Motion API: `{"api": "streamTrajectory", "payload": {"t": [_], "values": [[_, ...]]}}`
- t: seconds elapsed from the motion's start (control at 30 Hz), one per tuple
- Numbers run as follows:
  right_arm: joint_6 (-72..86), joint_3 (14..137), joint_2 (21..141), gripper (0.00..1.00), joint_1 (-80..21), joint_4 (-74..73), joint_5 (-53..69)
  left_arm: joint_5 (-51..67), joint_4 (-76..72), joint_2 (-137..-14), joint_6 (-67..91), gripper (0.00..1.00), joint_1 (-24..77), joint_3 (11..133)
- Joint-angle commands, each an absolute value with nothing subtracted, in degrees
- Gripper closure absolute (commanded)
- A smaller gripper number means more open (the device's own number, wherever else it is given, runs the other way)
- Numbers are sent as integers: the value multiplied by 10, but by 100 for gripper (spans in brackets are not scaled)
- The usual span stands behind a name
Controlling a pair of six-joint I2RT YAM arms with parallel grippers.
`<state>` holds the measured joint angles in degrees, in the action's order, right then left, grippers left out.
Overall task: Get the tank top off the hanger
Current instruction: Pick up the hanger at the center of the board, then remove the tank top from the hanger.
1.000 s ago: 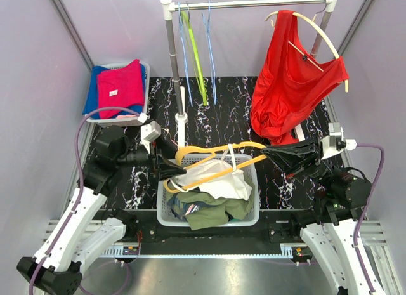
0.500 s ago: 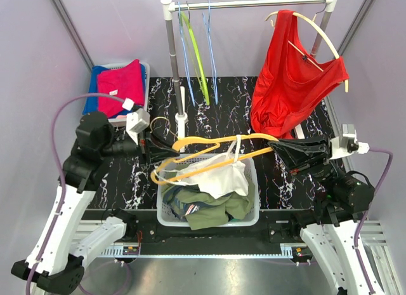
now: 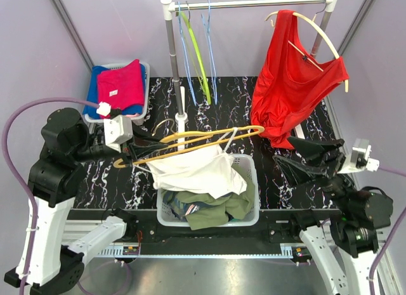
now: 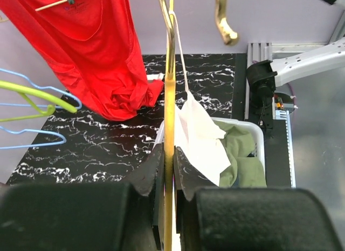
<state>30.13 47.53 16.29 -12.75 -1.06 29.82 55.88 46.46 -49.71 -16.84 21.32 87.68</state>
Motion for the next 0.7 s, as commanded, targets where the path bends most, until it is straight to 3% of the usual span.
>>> {"api": "streamTrajectory", "payload": {"t": [0.0, 0.23, 0.47, 0.67], "values": [[244, 495, 140, 12, -131, -101, 280, 541, 461, -523, -190, 91, 214, 930], [317, 443, 163, 22, -130, -6, 357, 548, 455, -564, -155, 91, 234, 994], [335, 468, 267, 27, -130, 126, 401, 543, 431, -562, -124, 91, 252, 949], [363, 490, 333, 25, -130, 197, 468, 538, 403, -573, -113, 92, 252, 935]]}}
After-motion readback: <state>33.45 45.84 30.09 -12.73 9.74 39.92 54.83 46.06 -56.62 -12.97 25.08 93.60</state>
